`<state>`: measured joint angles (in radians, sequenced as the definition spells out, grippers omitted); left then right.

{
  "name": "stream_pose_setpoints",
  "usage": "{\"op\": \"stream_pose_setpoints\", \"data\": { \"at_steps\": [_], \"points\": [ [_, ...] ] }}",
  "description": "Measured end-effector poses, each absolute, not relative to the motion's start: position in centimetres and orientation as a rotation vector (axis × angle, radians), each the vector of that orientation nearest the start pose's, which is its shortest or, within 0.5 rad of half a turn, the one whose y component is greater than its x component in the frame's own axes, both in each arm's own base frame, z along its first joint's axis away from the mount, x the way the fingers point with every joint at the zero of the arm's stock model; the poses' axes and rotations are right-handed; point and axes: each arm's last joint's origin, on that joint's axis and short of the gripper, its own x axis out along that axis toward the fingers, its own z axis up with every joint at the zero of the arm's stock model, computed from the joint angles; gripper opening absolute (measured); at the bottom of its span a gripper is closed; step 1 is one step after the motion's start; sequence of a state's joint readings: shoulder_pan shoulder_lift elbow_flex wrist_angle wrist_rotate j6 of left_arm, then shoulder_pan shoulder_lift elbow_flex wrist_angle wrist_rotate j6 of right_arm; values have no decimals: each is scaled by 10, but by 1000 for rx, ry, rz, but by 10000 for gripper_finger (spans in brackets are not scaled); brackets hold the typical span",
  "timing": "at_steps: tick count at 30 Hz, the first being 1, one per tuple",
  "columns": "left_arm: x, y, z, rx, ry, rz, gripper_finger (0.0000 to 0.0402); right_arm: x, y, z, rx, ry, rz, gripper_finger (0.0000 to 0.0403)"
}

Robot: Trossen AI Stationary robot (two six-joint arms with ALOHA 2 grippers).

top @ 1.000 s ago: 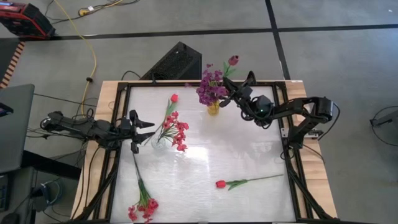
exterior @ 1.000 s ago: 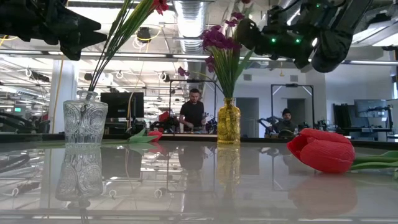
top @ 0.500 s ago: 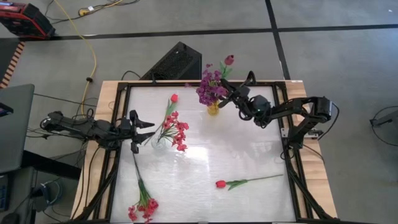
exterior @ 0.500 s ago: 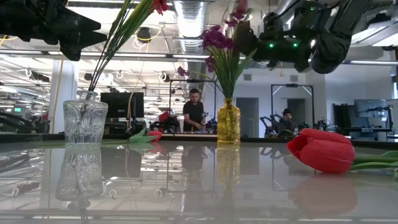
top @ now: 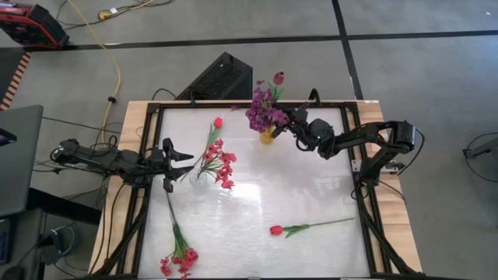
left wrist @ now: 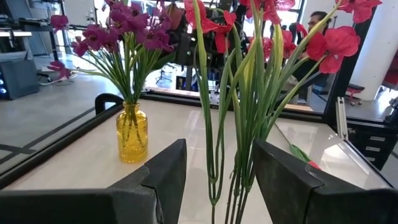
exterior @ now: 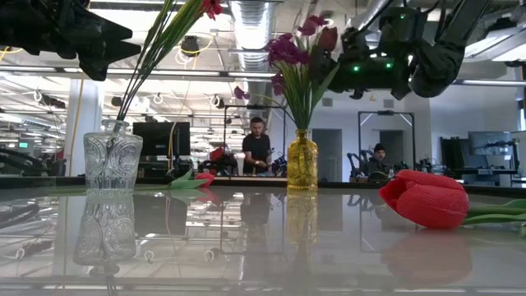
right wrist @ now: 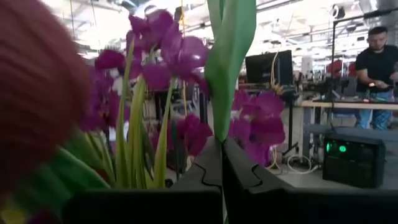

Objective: Sort flowers into vase by color
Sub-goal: Put the violet flower into the yellow vase

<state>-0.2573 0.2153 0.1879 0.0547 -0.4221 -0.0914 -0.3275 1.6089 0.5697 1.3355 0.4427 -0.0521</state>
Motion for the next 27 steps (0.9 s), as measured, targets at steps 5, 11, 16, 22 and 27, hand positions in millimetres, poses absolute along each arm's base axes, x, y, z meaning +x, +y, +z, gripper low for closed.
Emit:
{"op": "stream_pose_setpoints", "data": {
  "at_steps": [5,11,16,22,27],
  "points": [
    [102,-15,215,-99,-28,164,171,278,-105,210,-31,-241,-765,19],
    [102,-15,215,-100,-29,163,171,280,-104,205,-33,-186,-758,22],
    [102,-15,215,-101,-29,163,171,280,-102,204,-35,-171,-752,22],
    [102,-15,215,-104,-22,163,171,281,-102,199,-39,-119,-752,26],
    [102,-15,214,-102,-16,163,171,282,-101,198,-78,-92,-751,39]
  ]
}}
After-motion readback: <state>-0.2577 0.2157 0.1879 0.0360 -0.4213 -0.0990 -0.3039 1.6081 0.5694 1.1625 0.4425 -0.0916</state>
